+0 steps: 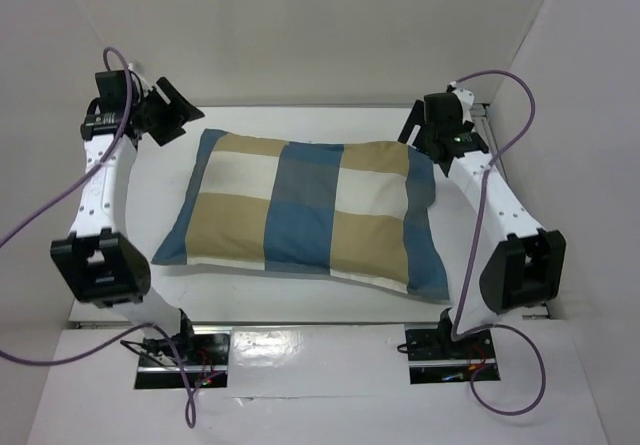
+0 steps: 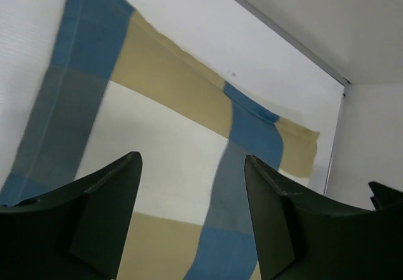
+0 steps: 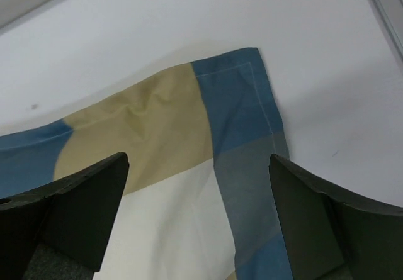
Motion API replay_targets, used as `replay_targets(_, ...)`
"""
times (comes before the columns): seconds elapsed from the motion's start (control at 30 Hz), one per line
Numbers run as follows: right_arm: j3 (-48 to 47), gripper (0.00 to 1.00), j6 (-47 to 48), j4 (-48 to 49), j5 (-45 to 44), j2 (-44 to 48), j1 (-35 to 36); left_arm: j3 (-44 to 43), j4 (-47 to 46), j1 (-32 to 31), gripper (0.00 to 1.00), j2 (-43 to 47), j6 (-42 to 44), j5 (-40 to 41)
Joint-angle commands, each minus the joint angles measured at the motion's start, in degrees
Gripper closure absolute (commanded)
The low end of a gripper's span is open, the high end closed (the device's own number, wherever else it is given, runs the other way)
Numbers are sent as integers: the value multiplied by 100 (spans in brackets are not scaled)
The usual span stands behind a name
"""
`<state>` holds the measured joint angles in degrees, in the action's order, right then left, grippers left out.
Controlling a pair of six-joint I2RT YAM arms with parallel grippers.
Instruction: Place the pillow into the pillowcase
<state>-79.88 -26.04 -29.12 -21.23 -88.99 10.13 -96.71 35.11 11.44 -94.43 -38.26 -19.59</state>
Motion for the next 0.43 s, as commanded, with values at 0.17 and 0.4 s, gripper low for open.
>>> replay_targets(0.17,710,0,-339,-478,-222,1331,-125,1961,-399,-774,23,2437,530,-572)
replay_targets(0.4,1421,2,-120,-412,-259,1893,-292,2261,-567,-1127,20,3159,741,-370)
